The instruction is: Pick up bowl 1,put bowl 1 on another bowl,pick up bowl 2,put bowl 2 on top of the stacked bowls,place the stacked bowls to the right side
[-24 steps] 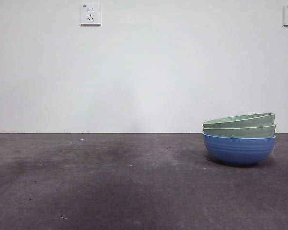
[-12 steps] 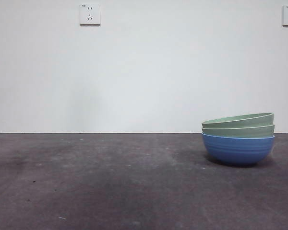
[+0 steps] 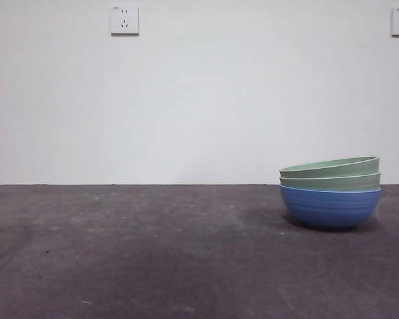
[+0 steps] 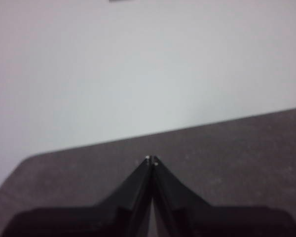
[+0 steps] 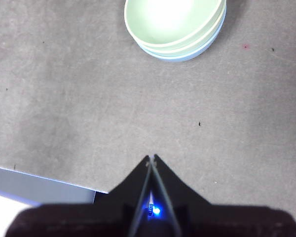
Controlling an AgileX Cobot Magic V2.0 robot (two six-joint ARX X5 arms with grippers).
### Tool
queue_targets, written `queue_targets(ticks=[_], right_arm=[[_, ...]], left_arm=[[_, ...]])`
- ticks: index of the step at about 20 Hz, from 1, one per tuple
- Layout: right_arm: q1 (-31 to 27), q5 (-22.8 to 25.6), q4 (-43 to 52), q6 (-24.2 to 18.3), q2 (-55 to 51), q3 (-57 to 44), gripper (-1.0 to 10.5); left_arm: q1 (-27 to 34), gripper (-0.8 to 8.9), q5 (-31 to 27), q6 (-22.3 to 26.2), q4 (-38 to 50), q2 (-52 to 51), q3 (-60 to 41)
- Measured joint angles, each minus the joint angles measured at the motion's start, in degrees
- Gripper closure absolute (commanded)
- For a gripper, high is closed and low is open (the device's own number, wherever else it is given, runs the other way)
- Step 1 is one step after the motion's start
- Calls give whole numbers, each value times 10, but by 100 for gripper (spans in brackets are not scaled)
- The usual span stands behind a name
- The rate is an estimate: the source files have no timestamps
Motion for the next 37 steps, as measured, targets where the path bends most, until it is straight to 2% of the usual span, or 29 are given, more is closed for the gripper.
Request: queue_targets(ticks=[5, 8, 15, 19, 33, 37], right_arm=[[0, 0, 0, 0, 0, 0, 945], [0, 0, 0, 0, 0, 0, 945], [0, 0, 0, 0, 0, 0, 945], [0, 0, 0, 0, 0, 0, 945], [0, 1, 2, -3, 0, 0, 945], [-8, 26, 93, -26, -59, -9, 945]], left_arm=[[0, 817, 0, -5, 3, -61, -99], [0, 816, 0, -7, -5, -77, -122], [0, 817, 0, -18, -119, -95, -122], [0, 817, 0, -33, -119, -95, -122], [0, 817, 0, -33, -119, -95, -122], [0, 817, 0, -33, -119, -95, -122]])
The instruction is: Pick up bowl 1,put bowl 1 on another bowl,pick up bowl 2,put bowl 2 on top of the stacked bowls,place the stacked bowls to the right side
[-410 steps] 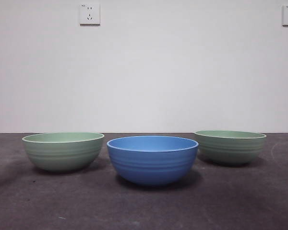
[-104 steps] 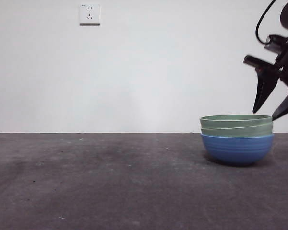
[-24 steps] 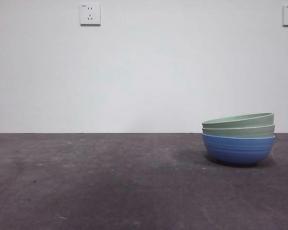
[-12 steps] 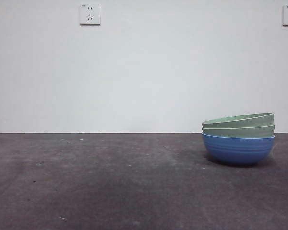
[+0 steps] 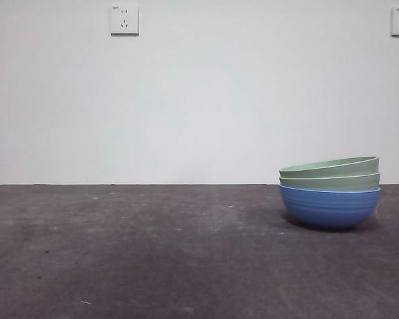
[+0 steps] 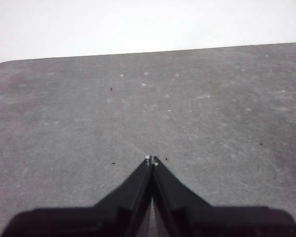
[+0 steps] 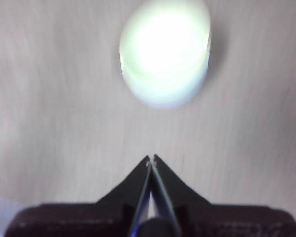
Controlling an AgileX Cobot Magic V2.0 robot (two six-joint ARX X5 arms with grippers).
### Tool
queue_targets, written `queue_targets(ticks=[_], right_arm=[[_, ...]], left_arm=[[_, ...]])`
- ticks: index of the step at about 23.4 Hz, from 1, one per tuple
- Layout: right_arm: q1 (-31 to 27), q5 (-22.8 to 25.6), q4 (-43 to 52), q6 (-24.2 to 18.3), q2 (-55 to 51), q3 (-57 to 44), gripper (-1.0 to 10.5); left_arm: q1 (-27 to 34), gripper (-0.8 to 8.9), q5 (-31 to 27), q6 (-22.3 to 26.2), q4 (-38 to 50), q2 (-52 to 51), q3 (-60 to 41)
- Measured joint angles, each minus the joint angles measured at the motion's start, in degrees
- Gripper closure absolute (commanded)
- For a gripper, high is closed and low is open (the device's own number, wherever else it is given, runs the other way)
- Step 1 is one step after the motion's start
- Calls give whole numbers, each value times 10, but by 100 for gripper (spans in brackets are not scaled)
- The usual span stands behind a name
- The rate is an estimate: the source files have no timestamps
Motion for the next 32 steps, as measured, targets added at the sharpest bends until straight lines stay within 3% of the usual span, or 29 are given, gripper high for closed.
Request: queue_targets(ticks=[3, 10, 12, 16, 22, 32], right_arm=[[0, 0, 132, 8, -101, -65, 945], [-5, 2, 401, 34, -313, -365, 945], [-5, 14, 439, 45, -340, -415, 945], [-5, 50, 460, 64, -385, -505, 945], [-5, 65, 466, 73, -433, -582, 945], [-5, 66, 478, 81, -453, -607, 945]], left_arm=[[0, 816, 0, 0, 0, 0, 0], [0, 816, 0, 0, 0, 0, 0], [0, 817, 0, 0, 0, 0, 0], [0, 816, 0, 0, 0, 0, 0], [0, 817, 0, 0, 0, 0, 0], [0, 817, 0, 0, 0, 0, 0]])
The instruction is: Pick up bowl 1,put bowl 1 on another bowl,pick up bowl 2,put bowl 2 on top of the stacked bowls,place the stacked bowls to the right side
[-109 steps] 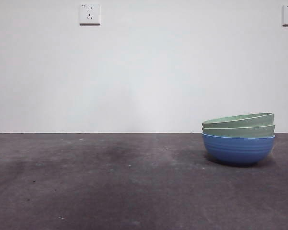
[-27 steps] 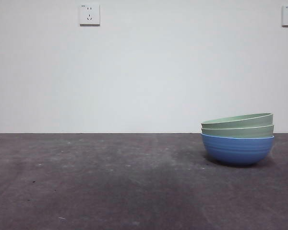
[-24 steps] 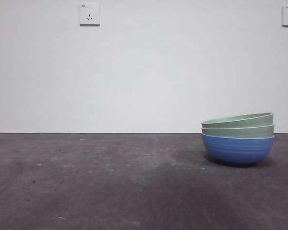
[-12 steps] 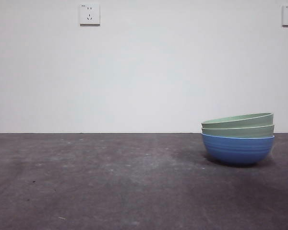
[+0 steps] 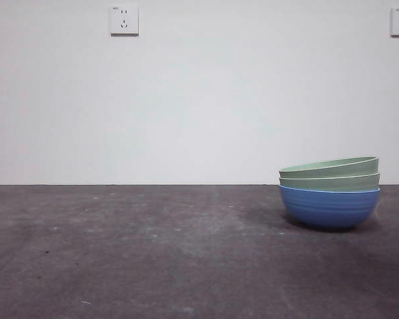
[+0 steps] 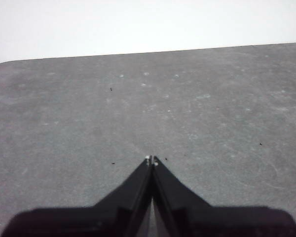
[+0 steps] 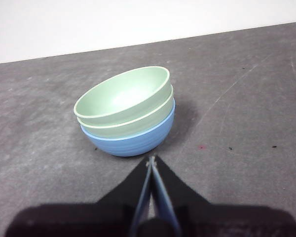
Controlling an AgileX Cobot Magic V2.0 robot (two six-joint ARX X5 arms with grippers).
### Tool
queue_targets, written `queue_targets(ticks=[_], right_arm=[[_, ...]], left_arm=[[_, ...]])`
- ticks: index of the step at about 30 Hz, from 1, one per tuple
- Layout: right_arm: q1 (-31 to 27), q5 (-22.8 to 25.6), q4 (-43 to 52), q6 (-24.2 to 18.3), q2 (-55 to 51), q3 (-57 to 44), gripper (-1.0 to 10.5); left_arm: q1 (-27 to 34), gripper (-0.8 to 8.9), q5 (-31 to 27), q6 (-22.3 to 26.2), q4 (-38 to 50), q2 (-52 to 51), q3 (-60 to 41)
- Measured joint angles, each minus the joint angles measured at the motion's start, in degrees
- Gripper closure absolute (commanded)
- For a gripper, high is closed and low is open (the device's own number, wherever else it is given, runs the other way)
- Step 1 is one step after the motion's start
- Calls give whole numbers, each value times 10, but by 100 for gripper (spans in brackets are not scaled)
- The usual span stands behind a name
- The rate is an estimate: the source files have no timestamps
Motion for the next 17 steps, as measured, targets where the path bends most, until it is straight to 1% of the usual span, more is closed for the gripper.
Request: queue_targets(ticks=[5, 17], right_arm=[[0, -1, 0, 10, 0, 0, 945], [0, -1, 1, 13, 0, 0, 945]], left_arm=[[0, 817, 0, 0, 0, 0, 0], [0, 817, 0, 0, 0, 0, 0]])
